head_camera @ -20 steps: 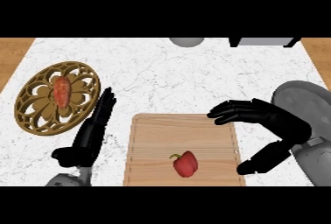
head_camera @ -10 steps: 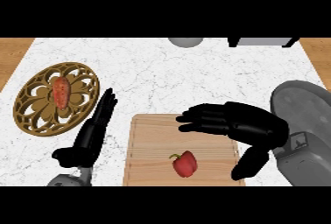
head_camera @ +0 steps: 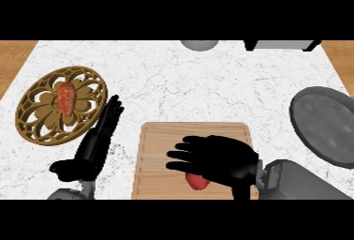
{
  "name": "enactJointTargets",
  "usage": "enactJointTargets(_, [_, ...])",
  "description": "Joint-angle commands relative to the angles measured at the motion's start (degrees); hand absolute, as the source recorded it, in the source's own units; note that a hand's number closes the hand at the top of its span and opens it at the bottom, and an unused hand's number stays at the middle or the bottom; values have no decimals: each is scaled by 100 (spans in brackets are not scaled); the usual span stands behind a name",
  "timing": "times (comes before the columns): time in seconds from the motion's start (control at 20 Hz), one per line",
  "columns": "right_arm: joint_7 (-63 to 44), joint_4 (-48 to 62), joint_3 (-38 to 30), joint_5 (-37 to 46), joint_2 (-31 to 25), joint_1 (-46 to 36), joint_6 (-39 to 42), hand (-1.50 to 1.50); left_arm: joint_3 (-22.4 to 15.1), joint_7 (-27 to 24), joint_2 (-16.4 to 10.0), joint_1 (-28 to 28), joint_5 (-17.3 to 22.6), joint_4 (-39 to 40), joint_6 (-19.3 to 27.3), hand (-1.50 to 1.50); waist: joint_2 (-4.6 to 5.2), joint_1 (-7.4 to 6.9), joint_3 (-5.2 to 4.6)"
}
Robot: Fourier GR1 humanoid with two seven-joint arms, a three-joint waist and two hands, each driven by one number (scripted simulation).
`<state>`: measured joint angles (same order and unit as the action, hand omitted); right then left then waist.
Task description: Pick the bell pepper from the cutting board and place it in the pan
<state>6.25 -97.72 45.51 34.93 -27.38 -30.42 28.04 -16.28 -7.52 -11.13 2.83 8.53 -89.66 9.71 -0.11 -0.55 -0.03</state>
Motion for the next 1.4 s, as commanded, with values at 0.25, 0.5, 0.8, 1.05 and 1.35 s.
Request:
enactJointTargets(0.25, [-230, 688, 591, 1595, 615, 192, -35, -150, 280, -195, 232, 297, -86, 553, -117, 0, 15, 50, 2])
enactJointTargets(0.5, [204, 1183, 249, 1994, 854, 405, -151, -150, 421, 220, 104, 157, -100, -50, -286, 0, 15, 37, 4])
enactJointTargets(0.8, [134, 1316, 36, 2409, 1508, 671, -74, -150, 393, 347, 353, 87, -247, -110, -288, 0, 11, 33, 4])
enactJointTargets(1.05, [736, 1209, -345, 2583, 1190, 997, -148, -150, 476, -178, 285, -393, -359, 20, -511, 0, 8, 37, 3])
enactJointTargets(1.35, [570, 1971, -484, 3192, 1964, 707, -2, -150, 469, 337, 586, 97, -649, -54, -314, 0, 9, 40, 3])
